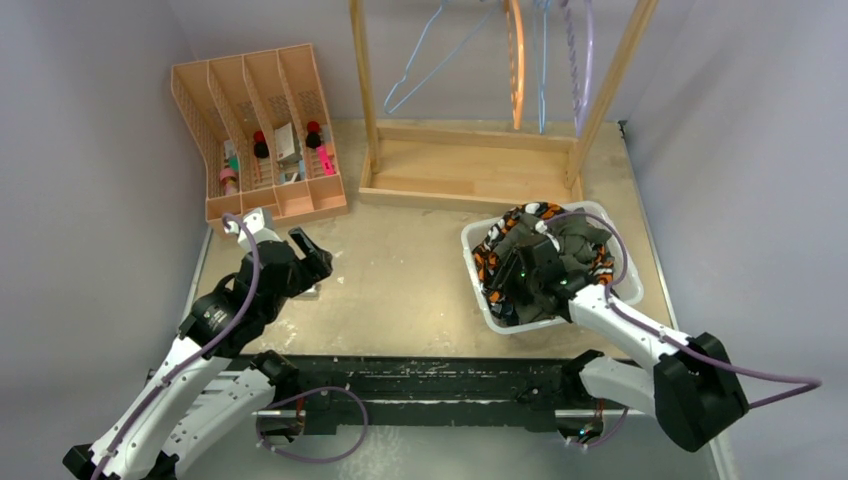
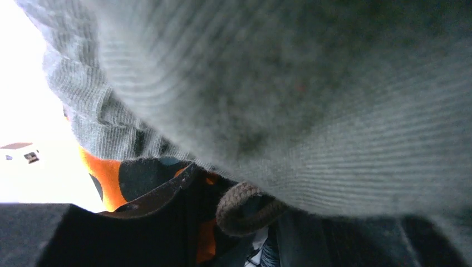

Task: Remove the shorts from the hanger
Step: Place the shorts in the basket, then reset both arms

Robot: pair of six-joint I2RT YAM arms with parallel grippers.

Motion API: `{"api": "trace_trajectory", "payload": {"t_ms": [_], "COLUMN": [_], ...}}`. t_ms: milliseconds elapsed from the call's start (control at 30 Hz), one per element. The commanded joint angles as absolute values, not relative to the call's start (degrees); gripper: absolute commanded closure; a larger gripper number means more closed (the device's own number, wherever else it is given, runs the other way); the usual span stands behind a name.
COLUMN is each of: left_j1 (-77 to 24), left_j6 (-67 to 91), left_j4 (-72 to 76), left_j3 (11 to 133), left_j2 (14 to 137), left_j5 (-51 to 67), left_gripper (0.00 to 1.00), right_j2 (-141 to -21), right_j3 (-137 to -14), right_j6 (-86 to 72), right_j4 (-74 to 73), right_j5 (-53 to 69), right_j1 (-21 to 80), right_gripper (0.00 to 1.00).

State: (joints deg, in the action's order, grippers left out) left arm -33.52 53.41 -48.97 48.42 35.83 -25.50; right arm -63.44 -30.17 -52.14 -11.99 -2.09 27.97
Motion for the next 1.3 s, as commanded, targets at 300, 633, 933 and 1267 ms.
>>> {"api": "trace_trajectory", "payload": {"t_ms": [300,633,933,1267], "left_j1": [-33.75,-33.75,-33.75,-33.75], "left_j6": [52.98,53.14,54.4,47.88], "left_j4": [-45.38,-45.69,-50.99,-61.89], "left_j3": [48.86,50.71,56.95,76.22], "left_j2": [37.48,38.21,39.09,51.11], "left_j5": [-24.42,-28.12,-35.11,-56.32], "left_gripper": [0.27,0.26,0.24,0.2], "right_j2": [-45.52,-42.93,-48.16,-45.03], "right_j3": [-42.38,-54.91,-60.38,-63.32], "right_j6": [-50.87,-51.27,-58.18,-38.97], "right_j4": [-30.76,-43.31,-48.24,-39.6], "right_j5": [-9.27,-25.27,-44.8,-48.69], "right_j1": [29.8,29.77,29.27,27.45], "right_gripper": [0.4,0.37,0.35,0.3]}}
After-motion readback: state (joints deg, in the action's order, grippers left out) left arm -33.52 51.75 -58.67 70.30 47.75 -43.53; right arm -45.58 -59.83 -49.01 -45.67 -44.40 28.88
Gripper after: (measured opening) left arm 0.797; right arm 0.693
